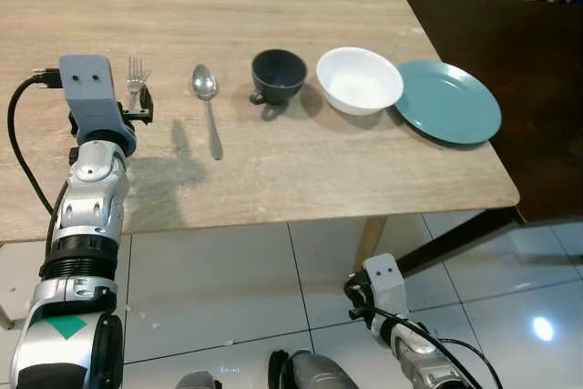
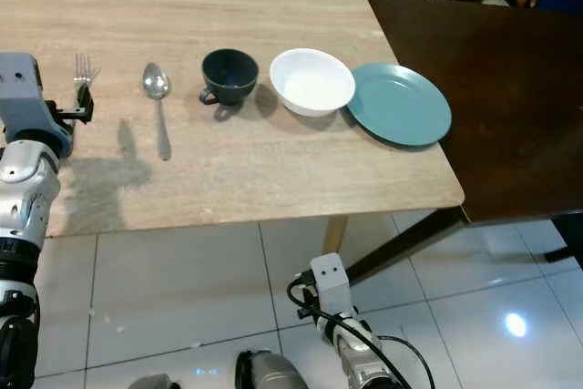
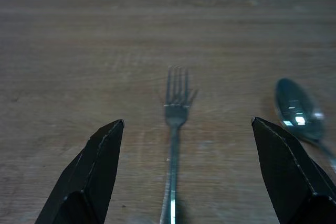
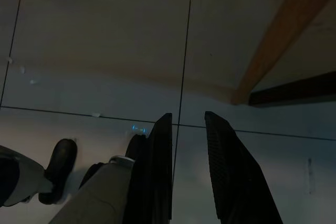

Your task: Setting the table

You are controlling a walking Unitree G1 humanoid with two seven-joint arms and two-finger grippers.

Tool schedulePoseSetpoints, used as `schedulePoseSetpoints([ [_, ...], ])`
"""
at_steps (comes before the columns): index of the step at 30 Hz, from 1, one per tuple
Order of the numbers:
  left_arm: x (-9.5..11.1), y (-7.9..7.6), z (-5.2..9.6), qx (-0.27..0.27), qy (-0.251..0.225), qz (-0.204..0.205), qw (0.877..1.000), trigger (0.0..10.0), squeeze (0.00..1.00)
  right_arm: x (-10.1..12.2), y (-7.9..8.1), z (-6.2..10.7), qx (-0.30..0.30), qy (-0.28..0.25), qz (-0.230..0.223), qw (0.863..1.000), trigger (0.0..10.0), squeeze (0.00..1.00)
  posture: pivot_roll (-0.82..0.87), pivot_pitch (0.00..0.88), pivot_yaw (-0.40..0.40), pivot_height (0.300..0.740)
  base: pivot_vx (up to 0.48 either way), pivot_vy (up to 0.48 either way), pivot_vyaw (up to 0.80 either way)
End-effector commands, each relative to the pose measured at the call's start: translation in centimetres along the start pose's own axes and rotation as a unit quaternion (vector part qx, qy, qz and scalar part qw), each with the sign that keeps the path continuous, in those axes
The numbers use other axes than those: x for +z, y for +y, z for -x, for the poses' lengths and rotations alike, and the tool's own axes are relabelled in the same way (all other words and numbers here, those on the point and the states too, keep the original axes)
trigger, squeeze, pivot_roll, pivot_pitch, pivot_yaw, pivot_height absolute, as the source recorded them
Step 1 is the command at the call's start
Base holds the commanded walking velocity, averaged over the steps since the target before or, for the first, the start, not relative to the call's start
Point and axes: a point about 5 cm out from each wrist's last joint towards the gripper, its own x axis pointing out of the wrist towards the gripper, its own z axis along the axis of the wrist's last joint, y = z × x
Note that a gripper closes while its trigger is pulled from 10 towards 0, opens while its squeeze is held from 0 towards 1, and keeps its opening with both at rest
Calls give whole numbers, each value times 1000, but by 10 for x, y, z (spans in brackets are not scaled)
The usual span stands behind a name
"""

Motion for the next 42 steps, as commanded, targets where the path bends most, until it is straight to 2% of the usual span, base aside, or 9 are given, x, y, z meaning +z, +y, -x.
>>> schedulePoseSetpoints([
  [1,-2,-1,1,-2,4,1,1000,10000,0,-8,-4,4,-7,11,-7,1000,10000,0,79,85,-62,740,0,0,0],
  [15,-2,4,-4,0,19,-13,1000,10000,0,-8,-4,4,-7,13,-10,1000,10000,0,81,92,-61,740,0,0,0],
  [27,11,0,-27,-31,53,-5,998,10000,0,-10,-4,5,-6,14,-10,1000,10000,0,77,111,-62,740,0,0,0],
  [29,14,-1,-29,-32,51,-21,998,10000,0,-10,-4,6,-6,14,-9,1000,10000,0,75,113,-67,740,0,0,0],
  [35,17,-9,-38,-52,68,-28,996,10000,0,-12,-7,8,0,17,0,1000,10000,0,54,142,-85,740,0,0,0],
  [39,16,-20,-42,-83,106,-61,989,10000,0,-14,-13,13,0,11,4,1000,10000,0,24,191,-83,740,0,0,0],
  [40,19,-20,-44,-86,105,-60,989,10000,427,-15,-14,15,0,9,4,1000,10000,0,24,191,-83,740,0,0,0],
  [41,19,-20,-44,-86,105,-60,989,10000,427,-15,-14,15,0,9,4,1000,10000,0,24,191,-83,740,0,0,0],
  [42,21,-19,-45,-87,108,-56,989,10000,1000,-16,-15,17,-1,8,4,1000,10000,0,14,206,-80,740,0,0,0],
])
